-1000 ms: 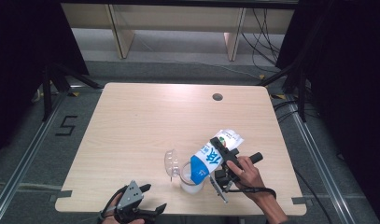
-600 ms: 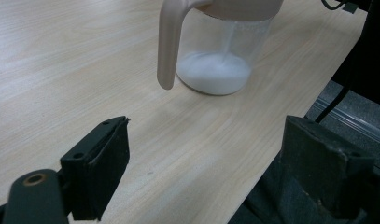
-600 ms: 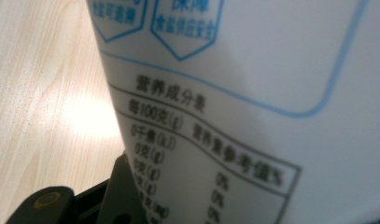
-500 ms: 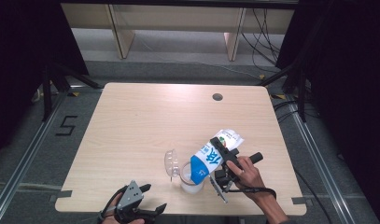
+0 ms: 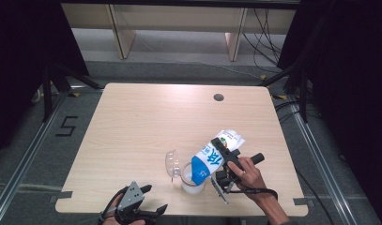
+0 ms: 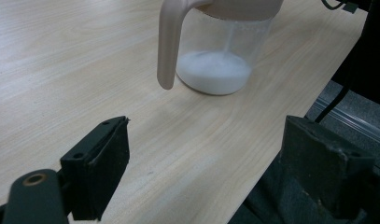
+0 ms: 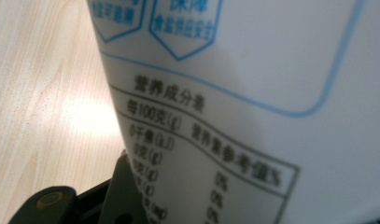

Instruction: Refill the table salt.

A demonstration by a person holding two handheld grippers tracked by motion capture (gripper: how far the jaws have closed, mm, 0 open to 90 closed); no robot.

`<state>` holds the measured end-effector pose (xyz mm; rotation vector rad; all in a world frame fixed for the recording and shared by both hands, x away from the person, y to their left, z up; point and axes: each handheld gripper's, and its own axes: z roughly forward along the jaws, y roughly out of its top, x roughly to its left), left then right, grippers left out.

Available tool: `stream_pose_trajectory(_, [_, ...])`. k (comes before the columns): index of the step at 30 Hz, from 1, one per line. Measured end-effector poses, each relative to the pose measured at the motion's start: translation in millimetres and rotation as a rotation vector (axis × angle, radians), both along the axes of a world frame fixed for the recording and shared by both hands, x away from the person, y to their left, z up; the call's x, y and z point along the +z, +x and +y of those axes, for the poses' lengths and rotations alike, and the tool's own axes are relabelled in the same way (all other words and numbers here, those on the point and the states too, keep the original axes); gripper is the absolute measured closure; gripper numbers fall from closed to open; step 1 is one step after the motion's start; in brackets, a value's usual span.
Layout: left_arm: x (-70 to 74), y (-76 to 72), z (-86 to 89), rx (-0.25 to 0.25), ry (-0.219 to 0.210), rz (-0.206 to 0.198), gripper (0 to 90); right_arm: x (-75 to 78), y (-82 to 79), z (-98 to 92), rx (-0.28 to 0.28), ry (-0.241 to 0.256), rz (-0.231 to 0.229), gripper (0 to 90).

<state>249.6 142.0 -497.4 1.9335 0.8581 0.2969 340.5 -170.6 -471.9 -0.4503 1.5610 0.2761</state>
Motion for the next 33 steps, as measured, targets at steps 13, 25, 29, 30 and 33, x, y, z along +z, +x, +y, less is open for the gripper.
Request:
stream_pose_trajectory(13, [0.0,0.1,0.1,0.0,0.0,0.0,15.4,2.3,0.0,0.9,0.013,-0.029,-0.029,59.9])
stream_pose_trajectory(25, [0.1,-0.2,0.0,0.002,-0.001,0.001,15.4,0.5,-0.3,-0.6,-0.006,-0.006,-0.005,60.2])
stream_pose_trajectory(29, [-0.2,0.3,0.0,-0.002,-0.007,0.0,15.4,3.0,-0.5,0.2,0.003,-0.032,-0.03,60.3])
stream_pose_trajectory(30, [-0.2,0.3,0.0,-0.002,-0.007,0.001,15.4,2.9,-0.5,0.2,0.003,-0.032,-0.03,60.4])
stream_pose_trajectory(33, [-0.1,0.5,0.4,-0.005,-0.003,-0.005,15.4,0.5,-0.7,-0.5,-0.011,-0.009,-0.008,60.5])
